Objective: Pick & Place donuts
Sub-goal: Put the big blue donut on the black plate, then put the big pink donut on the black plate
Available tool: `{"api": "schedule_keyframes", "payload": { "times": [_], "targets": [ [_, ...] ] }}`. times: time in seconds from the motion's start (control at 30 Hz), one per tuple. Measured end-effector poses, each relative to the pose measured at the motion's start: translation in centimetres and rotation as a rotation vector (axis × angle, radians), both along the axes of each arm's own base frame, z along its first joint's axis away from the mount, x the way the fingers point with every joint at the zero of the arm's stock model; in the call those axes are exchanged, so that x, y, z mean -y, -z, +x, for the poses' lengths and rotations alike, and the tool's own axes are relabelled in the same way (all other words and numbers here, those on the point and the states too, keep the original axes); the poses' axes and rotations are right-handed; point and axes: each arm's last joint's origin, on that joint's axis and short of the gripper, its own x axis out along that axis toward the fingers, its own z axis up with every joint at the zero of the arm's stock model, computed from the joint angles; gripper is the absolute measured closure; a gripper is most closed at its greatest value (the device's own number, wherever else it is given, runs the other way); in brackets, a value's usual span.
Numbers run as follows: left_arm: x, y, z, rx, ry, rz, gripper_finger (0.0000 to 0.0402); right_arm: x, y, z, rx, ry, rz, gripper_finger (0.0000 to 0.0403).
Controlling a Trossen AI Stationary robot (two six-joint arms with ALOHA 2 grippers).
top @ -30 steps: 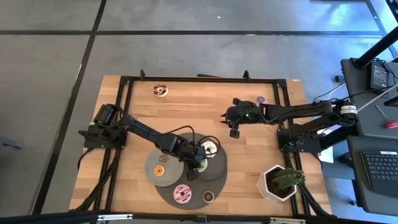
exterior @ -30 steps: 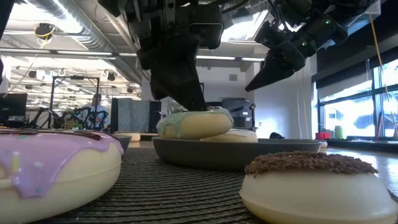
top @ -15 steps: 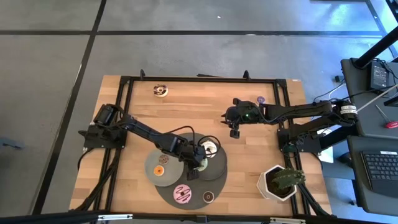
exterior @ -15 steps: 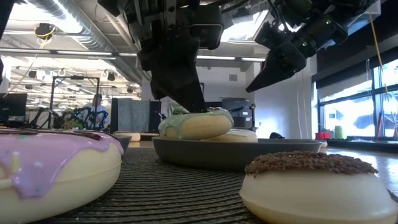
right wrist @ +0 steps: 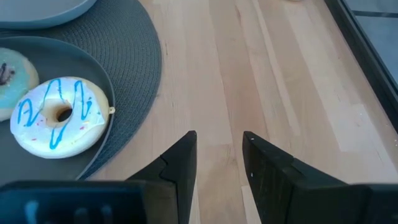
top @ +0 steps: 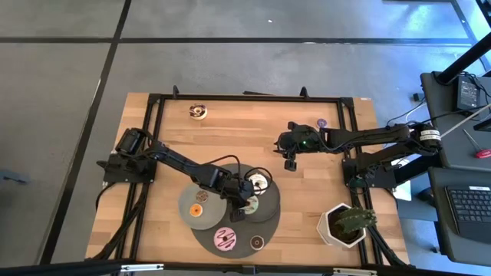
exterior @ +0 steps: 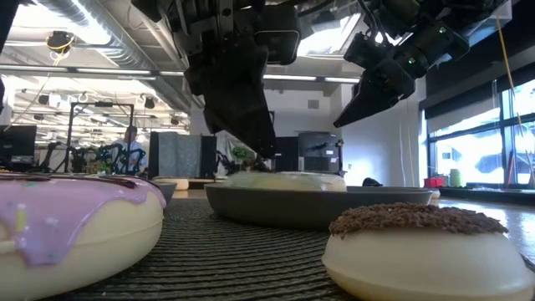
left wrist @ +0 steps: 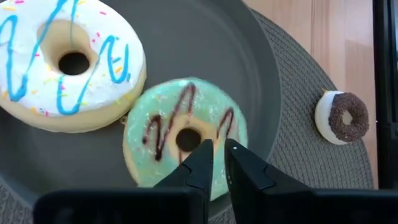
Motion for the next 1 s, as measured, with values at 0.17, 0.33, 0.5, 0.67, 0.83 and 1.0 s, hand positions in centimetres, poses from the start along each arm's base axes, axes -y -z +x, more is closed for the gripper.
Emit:
{"api": "schedule_keyframes", "payload": {
  "times": [0.17, 0.33, 0.5, 0.67, 0.83, 1.0],
  "targets": [
    [0.0, 0.0, -0.1, -0.008, 0.002, 0.002, 0.0339, 0.0, 0.0, 0.0, 0.000, 0.000, 0.000, 0.0271],
    [-0.6, -1.5, -1.0, -0.032, 0.025, 0.007, 0.0318, 0.0, 0.0, 0.0, 0.000, -0.001, 0.000, 0.0271],
    [0.9, -3.3, -2.3, 0.006, 0.076, 0.024, 0.0305, 0.0, 0.0, 0.0, 0.000, 0.000, 0.001, 0.0271],
    [3.8, -3.5, -3.4, 0.028, 0.227, 0.069, 0.0293, 0.0, 0.0, 0.0, 0.006, 0.001, 0.001, 0.0271],
    [6.2, -2.9, -4.2, 0.032, 0.286, 0.069, 0.0262, 0.0, -0.2, 0.1, 0.020, 0.002, 0.000, 0.0271],
    [7.4, -2.6, -4.5, 0.031, 0.293, 0.049, 0.0217, 0.0, -0.2, 0.2, 0.033, 0.026, 0.029, 0.0271]
  ]
}}
